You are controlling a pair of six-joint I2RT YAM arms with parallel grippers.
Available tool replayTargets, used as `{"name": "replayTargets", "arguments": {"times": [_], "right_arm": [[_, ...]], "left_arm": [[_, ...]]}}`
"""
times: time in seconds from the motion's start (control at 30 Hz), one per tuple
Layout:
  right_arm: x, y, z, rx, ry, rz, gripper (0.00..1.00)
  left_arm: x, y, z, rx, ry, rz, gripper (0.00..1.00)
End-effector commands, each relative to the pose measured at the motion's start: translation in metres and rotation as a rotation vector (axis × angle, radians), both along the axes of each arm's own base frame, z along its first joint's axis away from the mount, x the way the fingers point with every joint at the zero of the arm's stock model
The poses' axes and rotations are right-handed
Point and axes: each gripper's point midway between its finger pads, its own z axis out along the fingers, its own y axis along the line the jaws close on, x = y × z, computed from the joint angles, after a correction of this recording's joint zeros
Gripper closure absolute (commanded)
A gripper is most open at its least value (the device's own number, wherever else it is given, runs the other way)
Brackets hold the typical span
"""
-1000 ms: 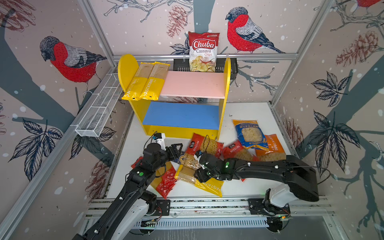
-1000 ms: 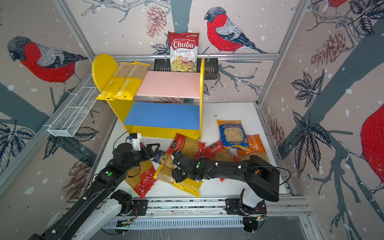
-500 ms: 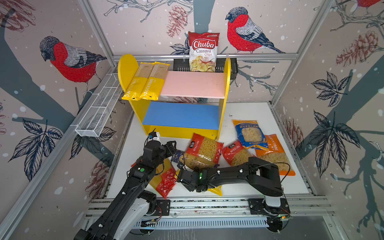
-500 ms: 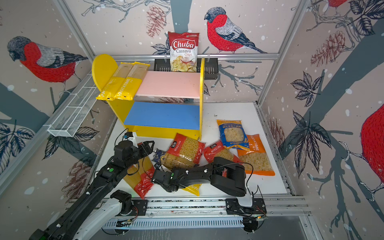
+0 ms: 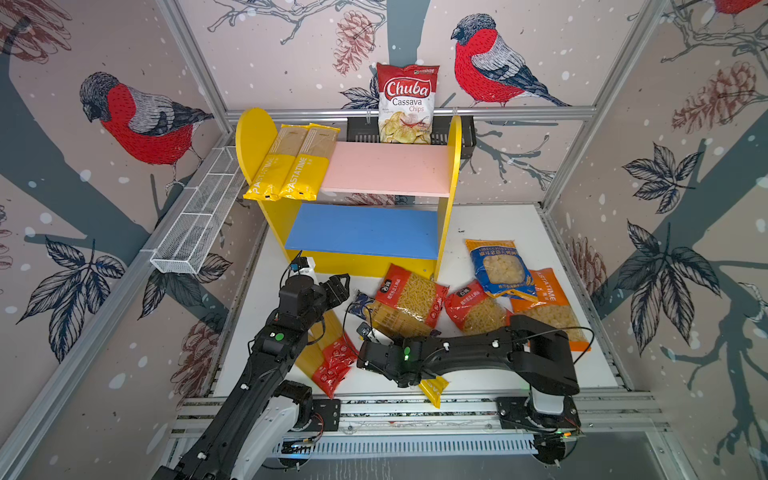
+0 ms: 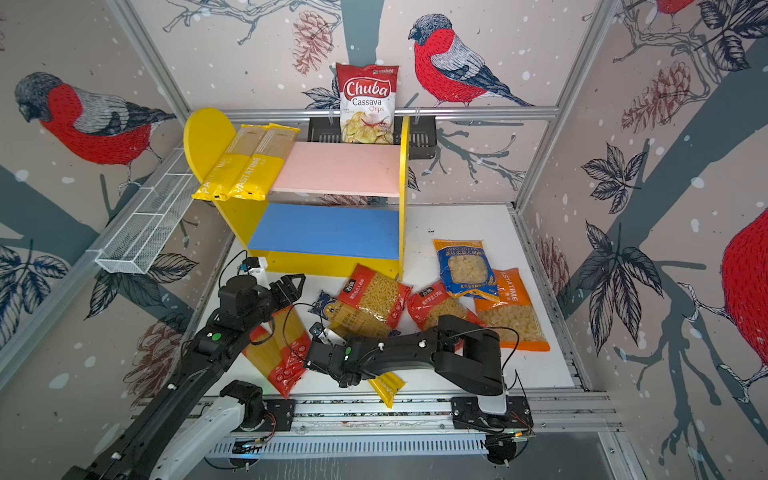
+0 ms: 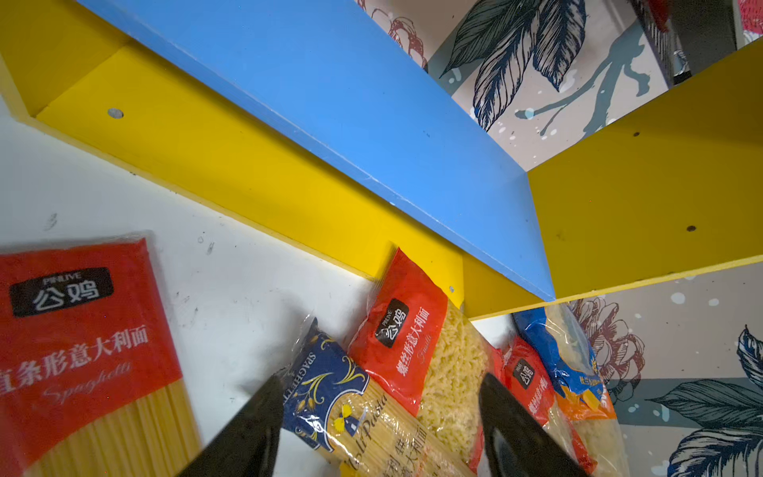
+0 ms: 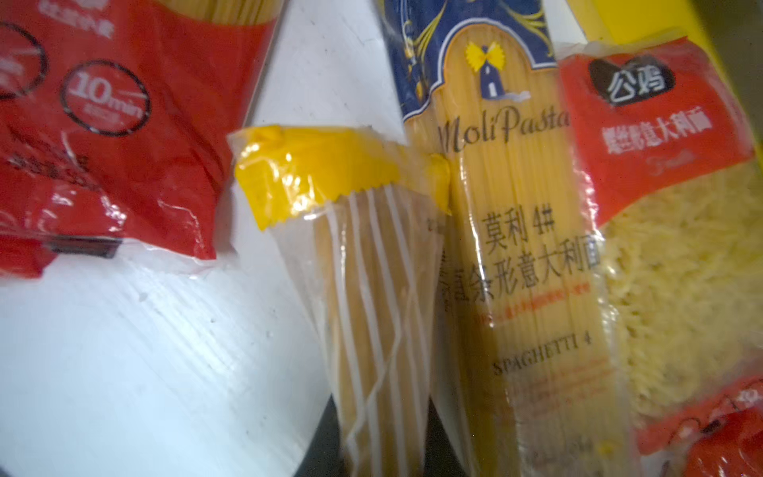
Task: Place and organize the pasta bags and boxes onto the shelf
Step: 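Open the left gripper and lower both grippers toward the remaining spaghetti packs, then grasp the third yellow spaghetti pack with both grippers and tilt it upright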
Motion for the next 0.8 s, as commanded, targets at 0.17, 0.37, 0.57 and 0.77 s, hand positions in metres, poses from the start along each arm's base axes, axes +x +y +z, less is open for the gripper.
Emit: {"name": "replayTargets", "arguments": {"times": [0.17, 0.37, 0.57, 0.77], "right_arm": [[0.047, -0.029, 0.083, 0.281, -0.067, -0.24, 0.89], [0.105, -0.095, 0.093, 0.36, -0.076, -0.551, 0.88], [0.14, -0.095, 0.083, 0.37, -0.103, -0.707, 0.86], [0.14, -0.039, 0.059, 0.42, 0.082, -0.624, 0.55]], "left_arm": [[0.002, -0.004, 0.022, -0.007, -0.048, -0.028, 0.26], [0.001, -0.029, 0.011, -0.074, -0.04, -0.123, 0.27], [-0.005, -0.065, -0.02, -0.104, 0.018, -0.201, 0.27], [-0.01, -0.069, -0.04, -0.102, 0.063, -0.214, 0.27]]}}
